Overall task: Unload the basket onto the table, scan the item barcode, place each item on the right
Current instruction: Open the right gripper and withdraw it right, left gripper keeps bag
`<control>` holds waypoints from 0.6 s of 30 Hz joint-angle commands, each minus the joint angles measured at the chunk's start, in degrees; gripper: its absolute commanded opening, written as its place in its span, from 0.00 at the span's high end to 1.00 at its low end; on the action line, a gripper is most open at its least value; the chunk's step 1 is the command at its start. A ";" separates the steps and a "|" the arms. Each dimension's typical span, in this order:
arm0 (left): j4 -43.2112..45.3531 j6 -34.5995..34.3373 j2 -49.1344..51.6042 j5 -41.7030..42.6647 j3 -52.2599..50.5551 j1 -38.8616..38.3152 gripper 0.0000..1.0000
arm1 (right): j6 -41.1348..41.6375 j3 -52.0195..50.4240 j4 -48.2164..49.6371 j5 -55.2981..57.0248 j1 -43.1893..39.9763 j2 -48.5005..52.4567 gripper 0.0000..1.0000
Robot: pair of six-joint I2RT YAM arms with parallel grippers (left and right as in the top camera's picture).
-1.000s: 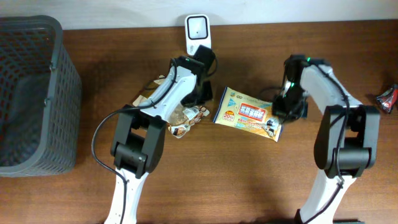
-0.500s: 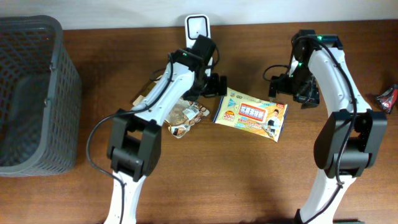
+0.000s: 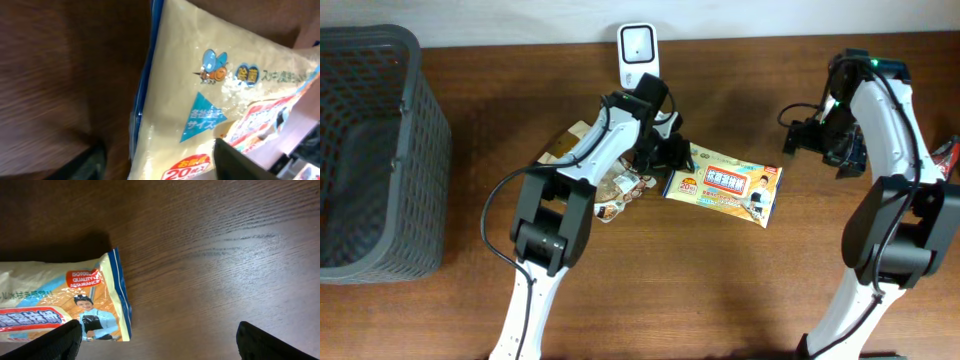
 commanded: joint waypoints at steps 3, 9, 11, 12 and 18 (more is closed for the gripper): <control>0.55 0.66 3.87 0.02 -0.68 -2.38 0.30 | 0.04 -6.99 4.74 -2.80 0.33 0.31 0.01; 2.01 0.61 3.93 -0.15 -0.68 -2.47 0.75 | 0.02 -13.97 11.08 -7.93 0.35 0.33 0.10; 2.03 0.63 3.93 -0.37 -0.68 -2.49 1.00 | 0.02 -15.28 12.33 -9.99 0.39 0.33 0.21; 2.01 0.63 3.93 -0.39 -0.68 -2.47 1.00 | 0.04 -15.87 12.72 -10.82 0.37 0.33 0.27; 0.17 0.83 2.14 -0.37 0.55 -0.52 1.00 | -0.20 -15.98 12.07 -11.15 0.37 0.33 0.29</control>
